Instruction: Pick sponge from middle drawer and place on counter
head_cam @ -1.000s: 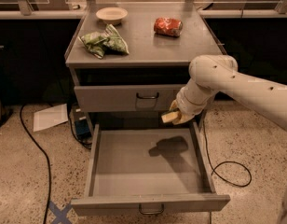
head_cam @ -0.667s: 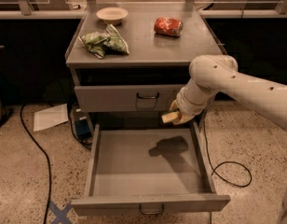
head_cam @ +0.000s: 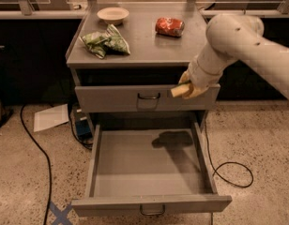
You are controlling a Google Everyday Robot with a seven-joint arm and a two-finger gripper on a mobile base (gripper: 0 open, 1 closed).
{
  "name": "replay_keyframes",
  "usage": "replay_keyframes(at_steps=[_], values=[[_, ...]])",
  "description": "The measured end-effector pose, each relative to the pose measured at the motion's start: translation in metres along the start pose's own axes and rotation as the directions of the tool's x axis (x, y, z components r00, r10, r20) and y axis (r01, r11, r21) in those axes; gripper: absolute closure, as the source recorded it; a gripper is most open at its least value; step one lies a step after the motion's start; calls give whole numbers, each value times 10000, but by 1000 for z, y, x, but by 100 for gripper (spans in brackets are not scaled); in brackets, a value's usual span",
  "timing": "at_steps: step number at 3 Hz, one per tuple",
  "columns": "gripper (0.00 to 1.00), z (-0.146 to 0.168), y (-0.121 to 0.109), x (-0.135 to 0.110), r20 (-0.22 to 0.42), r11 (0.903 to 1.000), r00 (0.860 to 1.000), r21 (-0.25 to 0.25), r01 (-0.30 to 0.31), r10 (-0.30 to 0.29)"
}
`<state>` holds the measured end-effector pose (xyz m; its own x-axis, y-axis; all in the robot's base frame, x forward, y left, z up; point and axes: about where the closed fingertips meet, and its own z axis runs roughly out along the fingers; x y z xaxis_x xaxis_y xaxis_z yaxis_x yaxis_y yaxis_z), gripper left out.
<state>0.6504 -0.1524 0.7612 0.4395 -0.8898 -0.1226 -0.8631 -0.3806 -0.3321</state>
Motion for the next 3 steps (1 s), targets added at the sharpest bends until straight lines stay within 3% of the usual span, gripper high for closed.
replay_keyframes(at_steps=[2,3], values=[[100,-108,-61,-1,-1037,9900,9926,1195,748,-625],[100,-127,-96,-6,-1339,9807,9868,1597,1124,-913]])
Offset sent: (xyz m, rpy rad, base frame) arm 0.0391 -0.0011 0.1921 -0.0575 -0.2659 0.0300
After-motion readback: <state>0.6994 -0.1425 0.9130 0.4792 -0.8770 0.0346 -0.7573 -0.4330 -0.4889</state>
